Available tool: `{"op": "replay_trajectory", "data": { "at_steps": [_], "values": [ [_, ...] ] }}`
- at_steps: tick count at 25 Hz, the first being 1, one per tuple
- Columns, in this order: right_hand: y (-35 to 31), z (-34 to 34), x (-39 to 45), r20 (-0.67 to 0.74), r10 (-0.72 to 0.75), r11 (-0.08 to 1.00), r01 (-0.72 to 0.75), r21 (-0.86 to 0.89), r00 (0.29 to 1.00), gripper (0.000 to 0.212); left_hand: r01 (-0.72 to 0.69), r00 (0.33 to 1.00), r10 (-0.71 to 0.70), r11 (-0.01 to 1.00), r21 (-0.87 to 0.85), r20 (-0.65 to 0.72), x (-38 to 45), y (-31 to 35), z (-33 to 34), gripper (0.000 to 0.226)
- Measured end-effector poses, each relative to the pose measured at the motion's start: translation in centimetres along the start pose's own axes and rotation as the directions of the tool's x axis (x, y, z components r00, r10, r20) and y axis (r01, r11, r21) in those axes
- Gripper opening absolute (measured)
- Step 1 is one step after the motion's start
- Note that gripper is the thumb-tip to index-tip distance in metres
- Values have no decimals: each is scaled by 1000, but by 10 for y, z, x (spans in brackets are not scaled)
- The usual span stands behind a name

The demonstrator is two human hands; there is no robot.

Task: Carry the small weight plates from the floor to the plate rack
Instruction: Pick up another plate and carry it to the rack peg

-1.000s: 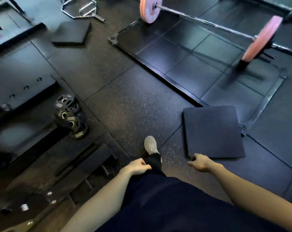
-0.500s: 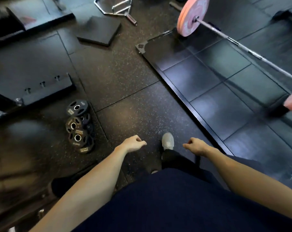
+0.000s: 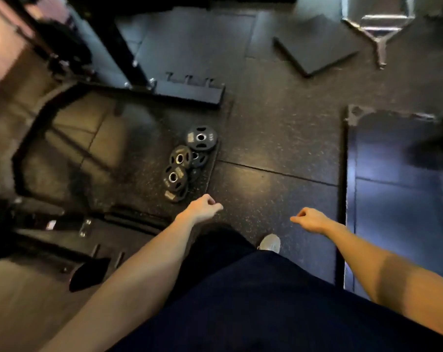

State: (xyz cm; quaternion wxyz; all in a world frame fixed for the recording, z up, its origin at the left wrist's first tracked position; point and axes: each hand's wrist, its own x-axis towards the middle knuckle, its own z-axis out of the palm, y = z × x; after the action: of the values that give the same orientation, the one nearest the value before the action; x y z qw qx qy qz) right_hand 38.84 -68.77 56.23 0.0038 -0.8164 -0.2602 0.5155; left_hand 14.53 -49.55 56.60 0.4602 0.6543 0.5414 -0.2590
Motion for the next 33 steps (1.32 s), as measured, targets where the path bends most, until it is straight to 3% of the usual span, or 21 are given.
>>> {"op": "replay_trajectory", "data": {
  "at_steps": [5,11,17,22,25,29,33],
  "values": [
    [-121,-69,90,109,-135,952,159,-261,985,48,200,971,-229,938,-285,-73,41,-25,-51,40],
    [-268,-93,180,172,-159,883,218,-417,972,41,265,948,-316,844,-466,-32,115,-52,-137,42],
    [-416,-81,245,340,-186,738,359,-571,922,44,341,891,-452,604,-720,42,166,-87,-191,44],
    [-520,-12,360,457,-208,574,486,-659,865,41,379,814,-555,281,-882,173,251,-144,-171,42],
    [-556,56,439,526,-180,485,540,-688,831,40,377,785,-573,142,-915,235,323,-183,-145,42],
    [-576,153,540,589,-201,397,615,-681,782,43,310,740,-629,3,-951,240,437,-227,-103,37],
    [-564,245,644,594,-185,289,621,-728,783,42,277,729,-617,-129,-952,296,557,-262,-51,43]
  ]
}}
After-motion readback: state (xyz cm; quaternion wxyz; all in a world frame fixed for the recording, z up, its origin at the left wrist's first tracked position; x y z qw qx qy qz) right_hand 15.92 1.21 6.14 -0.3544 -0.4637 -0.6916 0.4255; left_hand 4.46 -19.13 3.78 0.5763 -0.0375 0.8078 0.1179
